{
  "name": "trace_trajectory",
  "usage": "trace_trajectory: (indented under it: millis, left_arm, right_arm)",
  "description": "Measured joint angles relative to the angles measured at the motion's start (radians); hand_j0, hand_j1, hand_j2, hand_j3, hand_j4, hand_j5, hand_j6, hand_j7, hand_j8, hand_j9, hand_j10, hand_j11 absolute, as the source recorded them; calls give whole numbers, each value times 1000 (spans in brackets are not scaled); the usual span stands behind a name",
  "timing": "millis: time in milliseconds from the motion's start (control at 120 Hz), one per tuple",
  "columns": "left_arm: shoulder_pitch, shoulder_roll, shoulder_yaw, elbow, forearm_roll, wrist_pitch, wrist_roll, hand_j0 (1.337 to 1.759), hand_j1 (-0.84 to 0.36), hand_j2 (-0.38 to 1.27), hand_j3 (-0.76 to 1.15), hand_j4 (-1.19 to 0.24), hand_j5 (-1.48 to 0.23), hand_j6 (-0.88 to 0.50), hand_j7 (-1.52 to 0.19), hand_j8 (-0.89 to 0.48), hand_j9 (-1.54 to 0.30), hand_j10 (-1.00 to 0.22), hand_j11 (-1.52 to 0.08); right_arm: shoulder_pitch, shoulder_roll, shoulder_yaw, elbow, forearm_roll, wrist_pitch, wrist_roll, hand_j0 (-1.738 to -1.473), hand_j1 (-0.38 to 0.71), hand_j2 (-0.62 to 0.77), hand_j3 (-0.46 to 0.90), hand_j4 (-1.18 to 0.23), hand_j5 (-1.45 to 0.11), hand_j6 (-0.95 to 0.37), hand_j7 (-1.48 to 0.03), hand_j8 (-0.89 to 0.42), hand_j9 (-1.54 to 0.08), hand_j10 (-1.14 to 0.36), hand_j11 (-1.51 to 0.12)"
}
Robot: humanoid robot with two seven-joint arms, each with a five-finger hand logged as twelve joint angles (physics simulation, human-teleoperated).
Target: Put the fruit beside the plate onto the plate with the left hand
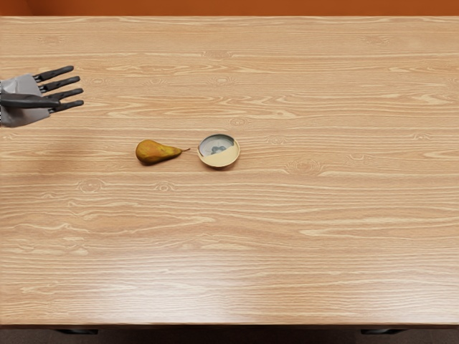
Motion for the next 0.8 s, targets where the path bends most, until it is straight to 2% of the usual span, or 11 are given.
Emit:
trace_trajectory:
  millis: [275, 317, 383, 483, 550, 650, 800]
  left_arm:
    - [-18, -2, -1, 0, 47, 0, 0, 1658, 343, 1, 0, -2, -6, -1, -7, -1, -7, -2, -7]
    - [-43, -49, -1, 0, 90, 0, 6, 1658, 343, 2, 0, -2, -6, -1, -7, -1, -7, -2, -7]
    - [-81, -135, -1, 0, 169, 0, 61, 1658, 343, 2, 0, -2, -7, -1, -7, -1, -7, -2, -7]
    - [-151, -171, -2, 0, 259, 0, 208, 1658, 339, 2, 0, -6, -11, -6, -11, -6, -11, -6, -11]
    - [-188, -195, -2, -15, 314, 0, 273, 1658, 333, 3, 0, -11, -17, -10, -17, -10, -17, -11, -17]
    - [-256, -187, -2, -102, 425, 0, 318, 1658, 327, 4, 0, -17, -23, -16, -23, -16, -23, -17, -24]
    - [-284, -171, -3, -349, 662, 6, 339, 1658, 322, 4, 0, -22, -29, -22, -29, -22, -29, -22, -29]
  right_arm:
    - [0, 0, 0, 2, 0, 1, 0, -1658, -322, -4, 0, -22, -29, -22, -29, -22, -29, -22, -29]
    - [0, 0, 0, 2, 0, 1, 0, -1658, -322, -4, 0, -22, -29, -22, -29, -22, -29, -22, -29]
    - [0, 0, 0, 2, 0, 0, 0, -1658, -322, -4, 0, -22, -29, -22, -29, -22, -29, -22, -29]
    - [0, 0, 0, 2, 0, 0, 0, -1658, -322, -4, 0, -22, -29, -22, -29, -22, -29, -22, -29]
    - [0, 0, 0, 2, 0, 0, 0, -1658, -322, -4, 0, -22, -29, -22, -29, -22, -29, -22, -29]
    - [0, 0, 0, 1, 0, 0, 0, -1658, -322, -4, 0, -22, -29, -22, -29, -22, -29, -22, -29]
    - [0, 0, 0, 1, 0, 0, 0, -1658, -322, -4, 0, -22, -29, -22, -29, -22, -29, -22, -29]
